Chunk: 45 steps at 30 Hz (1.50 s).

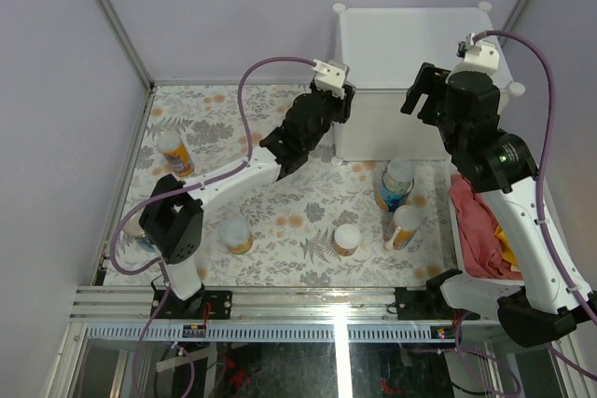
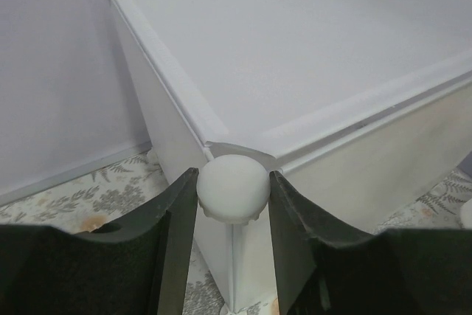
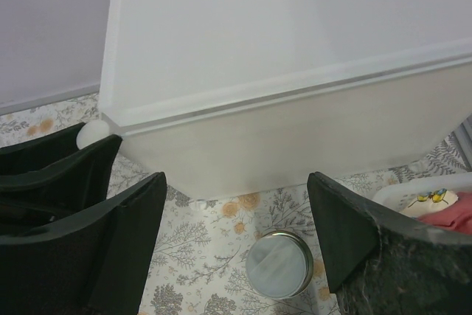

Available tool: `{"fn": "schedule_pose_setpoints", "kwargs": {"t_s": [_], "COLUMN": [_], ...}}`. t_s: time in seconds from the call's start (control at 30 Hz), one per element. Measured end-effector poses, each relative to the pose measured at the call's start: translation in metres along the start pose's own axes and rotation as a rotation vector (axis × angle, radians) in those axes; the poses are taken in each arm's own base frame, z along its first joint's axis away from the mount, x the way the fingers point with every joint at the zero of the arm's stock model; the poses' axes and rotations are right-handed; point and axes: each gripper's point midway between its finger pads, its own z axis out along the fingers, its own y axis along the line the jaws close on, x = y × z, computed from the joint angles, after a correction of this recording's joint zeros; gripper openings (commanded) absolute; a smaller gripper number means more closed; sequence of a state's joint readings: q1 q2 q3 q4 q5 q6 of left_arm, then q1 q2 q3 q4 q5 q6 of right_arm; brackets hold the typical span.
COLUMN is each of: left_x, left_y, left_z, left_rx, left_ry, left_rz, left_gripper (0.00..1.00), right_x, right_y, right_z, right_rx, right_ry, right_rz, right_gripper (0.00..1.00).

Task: Place and organize the canned foods onto the counter
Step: Move the counter to the center of the board.

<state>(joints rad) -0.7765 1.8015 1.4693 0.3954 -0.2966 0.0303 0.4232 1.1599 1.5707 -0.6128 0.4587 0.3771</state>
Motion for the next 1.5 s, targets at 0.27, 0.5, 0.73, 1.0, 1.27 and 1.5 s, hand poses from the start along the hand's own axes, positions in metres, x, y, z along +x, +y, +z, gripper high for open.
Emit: {"fn": "schedule_pose_setpoints", "kwargs": {"t_s": [0.27,0.5,0.73,1.0,1.27,1.5], "left_x": [-0.003,-0.004,-0.007,-0.01,-0.013,-0.014], "left_y": [0.035,0.06,0.094,0.125,0.157,0.181], "left_z": [-0.026,-0.05,-0.074,-0.107,-0.134,-0.147], "left_rx": [-0.069,-0.113,-0.155,-0.191,-0.229,-0.263], "left_ry": [0.008,0.01,0.012,0.025,0.034,0.031], "left_rz": [0.006,0.012,0.016,0.024,0.027,0.026], "left_gripper": [0.0,0.0,0.0,0.0,0.0,0.0], "right_x": [0.0,0.0,-0.003,-0.009,-0.007,0.002], "right_y": [0.0,-0.001,-0.005,-0.008,-0.007,-0.024], "right_z": [0.0,0.0,0.001,0.003,0.019,0.05], "right_rx": [0.0,0.006,0.027,0.054,0.084,0.146], "right_ry": [0.0,-0.003,-0.016,-0.043,-0.044,-0.007], "right_rz": [0.0,0.0,-0.002,0.001,-0.002,0.016], "right_gripper": [0.84,0.84,0.84,0.85,0.86,0.86]}}
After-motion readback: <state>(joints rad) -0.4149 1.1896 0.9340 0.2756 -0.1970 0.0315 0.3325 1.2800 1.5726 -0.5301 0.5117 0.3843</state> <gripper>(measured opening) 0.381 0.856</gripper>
